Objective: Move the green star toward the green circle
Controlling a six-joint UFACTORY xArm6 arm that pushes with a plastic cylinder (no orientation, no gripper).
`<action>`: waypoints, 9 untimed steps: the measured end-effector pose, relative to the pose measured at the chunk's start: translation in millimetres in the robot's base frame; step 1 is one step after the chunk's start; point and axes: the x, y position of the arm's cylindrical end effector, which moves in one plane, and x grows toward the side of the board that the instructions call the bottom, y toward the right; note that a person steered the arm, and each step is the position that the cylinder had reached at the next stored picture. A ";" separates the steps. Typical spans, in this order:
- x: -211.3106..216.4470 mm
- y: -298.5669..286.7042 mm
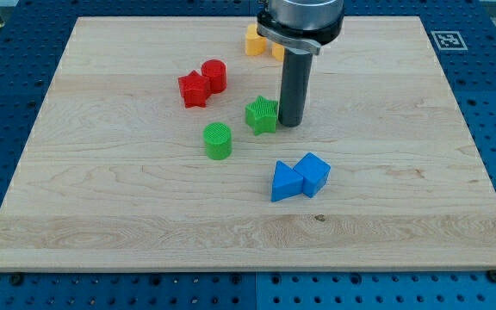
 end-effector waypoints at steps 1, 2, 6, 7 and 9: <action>-14.4 11.8; -35.4 13.6; -20.7 -40.4; -8.4 -50.8; -11.4 -45.3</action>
